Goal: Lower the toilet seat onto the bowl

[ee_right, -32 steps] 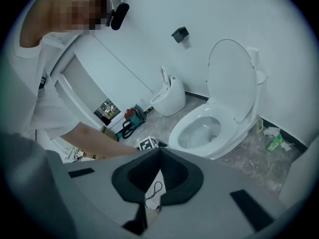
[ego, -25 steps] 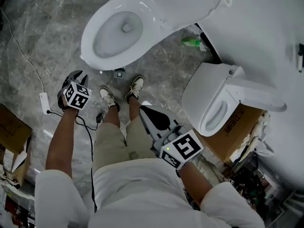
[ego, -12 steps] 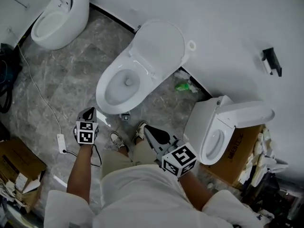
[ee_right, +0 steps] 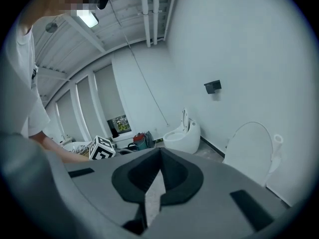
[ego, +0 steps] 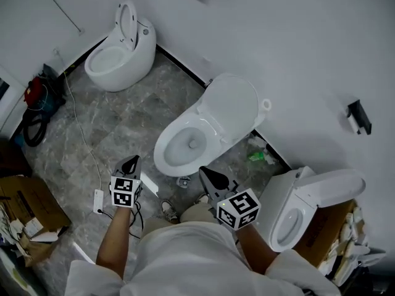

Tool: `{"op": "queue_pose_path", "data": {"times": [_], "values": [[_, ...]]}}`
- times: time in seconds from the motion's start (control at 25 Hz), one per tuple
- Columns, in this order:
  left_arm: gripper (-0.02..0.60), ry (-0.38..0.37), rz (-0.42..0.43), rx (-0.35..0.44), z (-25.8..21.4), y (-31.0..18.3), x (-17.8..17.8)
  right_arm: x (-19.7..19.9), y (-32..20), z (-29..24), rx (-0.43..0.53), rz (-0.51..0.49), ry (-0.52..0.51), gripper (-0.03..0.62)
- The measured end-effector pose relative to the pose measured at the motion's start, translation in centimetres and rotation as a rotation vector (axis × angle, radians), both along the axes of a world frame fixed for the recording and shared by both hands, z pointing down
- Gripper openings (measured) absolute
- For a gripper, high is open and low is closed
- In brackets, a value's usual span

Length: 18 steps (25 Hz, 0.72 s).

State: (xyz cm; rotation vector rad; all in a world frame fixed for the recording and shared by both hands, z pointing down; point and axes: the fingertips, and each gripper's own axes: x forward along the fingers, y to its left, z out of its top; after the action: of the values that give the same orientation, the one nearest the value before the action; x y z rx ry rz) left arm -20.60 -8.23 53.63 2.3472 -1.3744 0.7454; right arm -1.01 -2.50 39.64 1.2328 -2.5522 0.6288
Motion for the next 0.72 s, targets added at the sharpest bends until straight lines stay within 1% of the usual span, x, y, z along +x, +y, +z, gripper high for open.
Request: {"op": "queue_pose_path", "data": {"times": [0.12, 0.24, 0.4, 0.52, 0.6, 0.72], "values": [[0.006, 0.018, -0.043, 0.023, -2.0, -0.2, -0.3, 0.2, -1.0, -1.6, 0.046, -0.009, -0.007, -0.003], [0.006, 0.054, -0.080, 0.058, -4.7, -0.8, -0.1, 1.0, -2.2, -3.3, 0.088, -0.010, -0.003, -0.003], [0.006, 0.086, -0.086, 0.146, -9.6, -1.7, 1.0, 3.0, -3.8, -5.3, 0.138, 0.010, -0.008, -0.003], [0.006, 0.100, -0.088, 0.214, -13.1, -2.6, 1.3, 4.7, -5.2, -6.7, 0.173, 0.048, -0.006, -0.003], [0.006, 0.106, -0.088, 0.248, -14.8, -3.3, 1.2, 5.6, -6.2, -7.7, 0.197, 0.084, 0.016, -0.003], [0.006, 0.115, -0.094, 0.285, -16.8, -3.8, 1.1, 6.8, -7.1, -9.5, 0.237, 0.106, 0.027, -0.003]]}}
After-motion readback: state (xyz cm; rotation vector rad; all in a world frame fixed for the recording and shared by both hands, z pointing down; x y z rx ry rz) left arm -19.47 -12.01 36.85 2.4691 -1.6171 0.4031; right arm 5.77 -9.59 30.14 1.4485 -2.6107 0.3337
